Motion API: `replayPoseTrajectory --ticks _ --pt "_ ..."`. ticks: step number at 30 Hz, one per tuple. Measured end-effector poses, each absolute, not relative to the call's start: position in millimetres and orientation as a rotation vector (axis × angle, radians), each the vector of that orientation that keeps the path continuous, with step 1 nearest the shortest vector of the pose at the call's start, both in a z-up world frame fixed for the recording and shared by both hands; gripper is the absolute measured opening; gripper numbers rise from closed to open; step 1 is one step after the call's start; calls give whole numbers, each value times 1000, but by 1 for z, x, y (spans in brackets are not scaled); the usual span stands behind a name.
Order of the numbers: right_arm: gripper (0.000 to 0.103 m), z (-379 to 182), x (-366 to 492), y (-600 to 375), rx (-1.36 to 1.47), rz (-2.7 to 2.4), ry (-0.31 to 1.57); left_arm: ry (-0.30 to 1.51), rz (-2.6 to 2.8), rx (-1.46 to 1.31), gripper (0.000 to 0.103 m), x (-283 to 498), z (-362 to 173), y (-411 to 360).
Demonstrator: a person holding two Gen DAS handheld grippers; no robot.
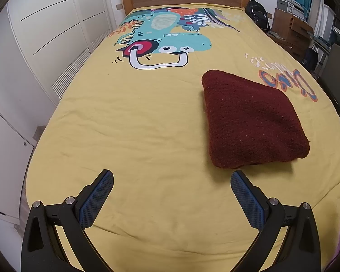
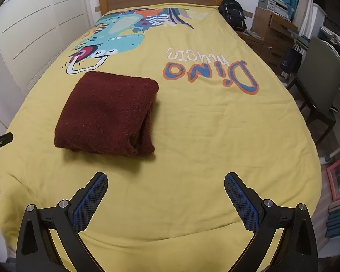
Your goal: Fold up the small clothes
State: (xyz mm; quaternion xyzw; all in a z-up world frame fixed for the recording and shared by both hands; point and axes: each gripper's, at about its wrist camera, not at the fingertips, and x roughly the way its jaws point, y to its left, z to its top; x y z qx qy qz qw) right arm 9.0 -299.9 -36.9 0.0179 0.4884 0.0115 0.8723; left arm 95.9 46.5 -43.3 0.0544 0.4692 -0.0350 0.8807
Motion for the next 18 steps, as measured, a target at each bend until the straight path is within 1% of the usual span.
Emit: replayPoseTrajectory --ticks 18 --pt "103 -40 8 -301 29 24 1040 984 -82 122 102 97 -42 47"
